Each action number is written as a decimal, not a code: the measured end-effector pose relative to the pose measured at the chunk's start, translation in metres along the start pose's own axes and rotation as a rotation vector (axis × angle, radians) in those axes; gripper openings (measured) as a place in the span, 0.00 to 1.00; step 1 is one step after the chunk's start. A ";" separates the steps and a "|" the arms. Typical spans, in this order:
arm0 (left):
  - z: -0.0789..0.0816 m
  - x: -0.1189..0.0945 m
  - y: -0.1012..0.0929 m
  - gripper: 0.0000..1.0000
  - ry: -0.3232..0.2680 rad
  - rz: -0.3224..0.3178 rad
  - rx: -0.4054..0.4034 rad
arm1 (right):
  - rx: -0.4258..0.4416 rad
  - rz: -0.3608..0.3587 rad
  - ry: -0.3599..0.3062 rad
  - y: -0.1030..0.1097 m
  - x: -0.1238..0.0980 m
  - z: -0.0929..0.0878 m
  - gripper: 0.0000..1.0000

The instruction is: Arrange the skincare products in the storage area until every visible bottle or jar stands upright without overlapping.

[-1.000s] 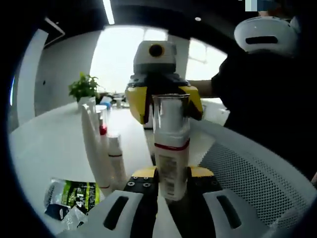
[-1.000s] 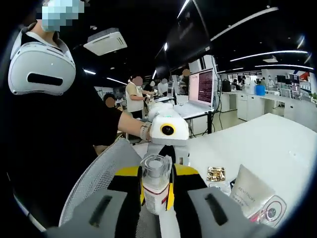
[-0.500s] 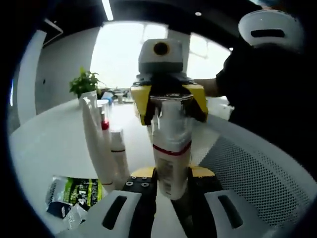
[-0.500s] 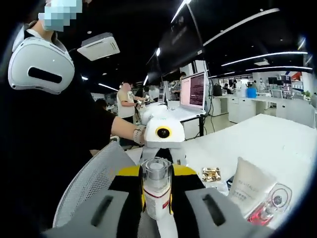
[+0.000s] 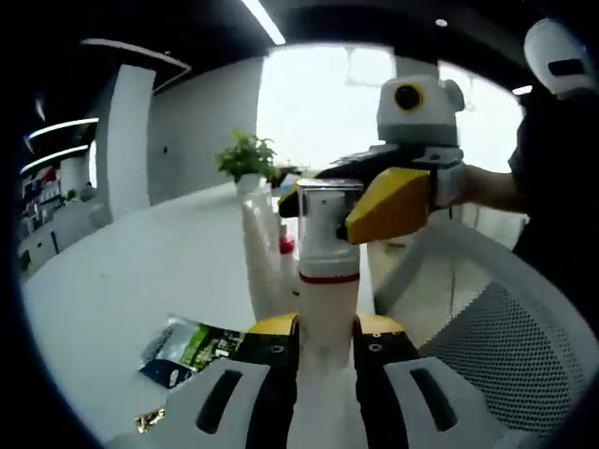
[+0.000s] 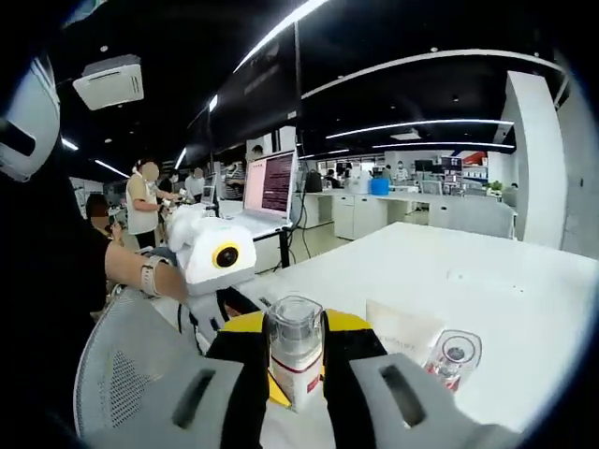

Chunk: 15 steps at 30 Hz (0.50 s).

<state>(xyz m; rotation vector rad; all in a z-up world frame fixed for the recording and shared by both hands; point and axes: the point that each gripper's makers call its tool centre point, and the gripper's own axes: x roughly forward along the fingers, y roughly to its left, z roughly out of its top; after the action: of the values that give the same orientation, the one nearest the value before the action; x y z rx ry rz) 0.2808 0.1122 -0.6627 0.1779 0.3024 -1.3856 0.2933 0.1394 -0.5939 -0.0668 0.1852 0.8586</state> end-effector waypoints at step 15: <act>0.005 0.004 0.005 0.18 0.042 0.085 0.028 | 0.030 -0.012 0.029 -0.003 0.002 -0.012 0.22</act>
<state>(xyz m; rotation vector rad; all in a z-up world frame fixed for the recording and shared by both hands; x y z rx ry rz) 0.2872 0.1075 -0.6594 0.2406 0.3073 -1.3031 0.2952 0.1376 -0.6063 -0.0525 0.2248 0.8427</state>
